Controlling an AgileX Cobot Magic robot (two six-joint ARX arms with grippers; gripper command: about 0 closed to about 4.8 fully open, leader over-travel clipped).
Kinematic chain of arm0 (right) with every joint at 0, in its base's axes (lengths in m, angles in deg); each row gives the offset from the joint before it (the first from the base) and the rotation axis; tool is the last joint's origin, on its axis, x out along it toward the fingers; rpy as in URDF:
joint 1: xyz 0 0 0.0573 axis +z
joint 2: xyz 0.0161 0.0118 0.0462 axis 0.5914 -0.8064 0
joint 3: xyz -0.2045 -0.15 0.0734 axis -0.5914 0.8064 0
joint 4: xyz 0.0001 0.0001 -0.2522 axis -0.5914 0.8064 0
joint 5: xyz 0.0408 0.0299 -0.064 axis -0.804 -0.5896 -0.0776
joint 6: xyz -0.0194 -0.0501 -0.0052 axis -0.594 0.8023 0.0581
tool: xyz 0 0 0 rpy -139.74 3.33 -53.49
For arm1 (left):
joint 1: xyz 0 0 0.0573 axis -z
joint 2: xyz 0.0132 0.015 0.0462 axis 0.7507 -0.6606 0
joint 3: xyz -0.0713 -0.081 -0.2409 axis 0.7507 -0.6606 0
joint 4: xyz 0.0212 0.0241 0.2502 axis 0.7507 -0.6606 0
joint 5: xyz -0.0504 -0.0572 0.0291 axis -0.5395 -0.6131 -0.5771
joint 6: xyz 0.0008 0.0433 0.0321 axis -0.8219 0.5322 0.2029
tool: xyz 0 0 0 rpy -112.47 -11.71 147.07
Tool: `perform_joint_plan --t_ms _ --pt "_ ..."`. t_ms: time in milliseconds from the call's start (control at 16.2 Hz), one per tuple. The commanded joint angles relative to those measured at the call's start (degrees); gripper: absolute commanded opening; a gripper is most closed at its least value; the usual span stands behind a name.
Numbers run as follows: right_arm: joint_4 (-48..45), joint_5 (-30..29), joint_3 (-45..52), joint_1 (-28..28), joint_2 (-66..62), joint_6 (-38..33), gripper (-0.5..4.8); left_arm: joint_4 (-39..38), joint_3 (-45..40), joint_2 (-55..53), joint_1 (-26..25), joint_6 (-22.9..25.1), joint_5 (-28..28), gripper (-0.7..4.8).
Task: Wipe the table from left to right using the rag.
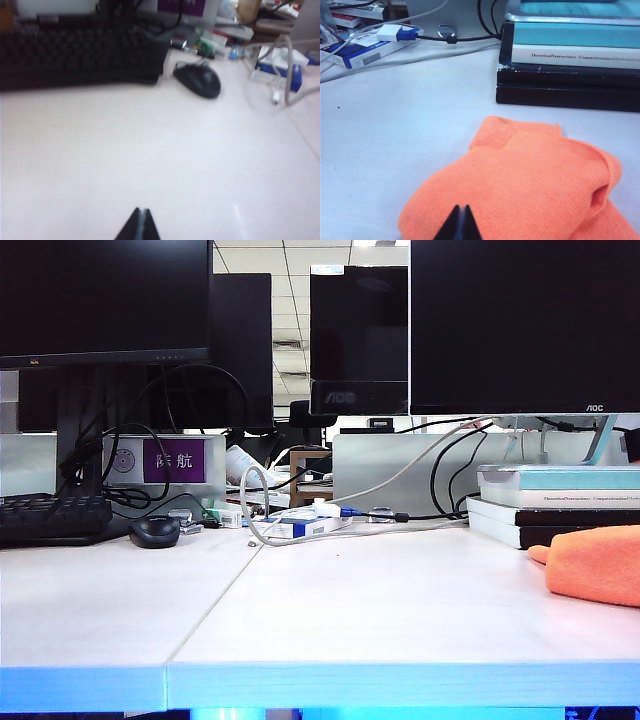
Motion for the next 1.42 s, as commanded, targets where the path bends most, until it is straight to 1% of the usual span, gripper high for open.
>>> perform_joint_plan --t_ms 62,123,185,309,432,555,617,679,864,1111,1419 --pt "-0.8 0.0 -0.2 0.0 -0.1 0.0 0.0 0.7 -0.7 0.1 7.7 5.1 5.5 -0.06" --pt "-0.7 0.0 -0.2 0.0 -0.1 0.0 0.0 -0.8 -0.7 0.1 15.6 5.4 8.7 -0.06" --pt "-0.7 0.0 -0.2 0.0 -0.1 0.0 0.0 -0.8 -0.7 0.1 15.6 5.3 8.3 -0.06" --pt "-0.7 0.0 -0.2 0.0 -0.1 0.0 0.0 -0.8 -0.7 0.1 13.2 5.3 8.3 -0.06" --pt "-0.7 0.0 -0.2 0.0 -0.1 0.0 0.0 -0.8 -0.7 0.1 8.3 5.0 6.8 -0.06" --pt "-0.7 0.0 -0.2 0.0 -0.1 0.0 0.0 -0.6 -0.7 0.1 3.5 2.4 4.8 -0.06" --pt "-0.7 0.0 -0.2 0.0 -0.1 0.0 0.0 -0.6 -0.7 0.1 2.4 1.9 4.8 -0.06" --pt "-0.7 0.0 -0.2 0.0 -0.1 0.0 0.0 -0.6 -0.7 0.1 2.5 1.2 4.9 -0.06" --pt "-0.7 0.0 -0.2 0.0 -0.1 0.0 0.0 -0.4 -0.7 0.1 2.4 1.2 6.0 -0.01" --pt "-0.6 0.0 -0.2 0.0 -0.1 0.0 0.0 -0.4 -0.7 0.1 2.4 1.2 6.0 -0.01" --pt "4.8 0.3 -0.1 -0.3 9.3 0.0 0.0 -0.4 -0.7 0.1 2.4 1.2 6.1 -0.01"
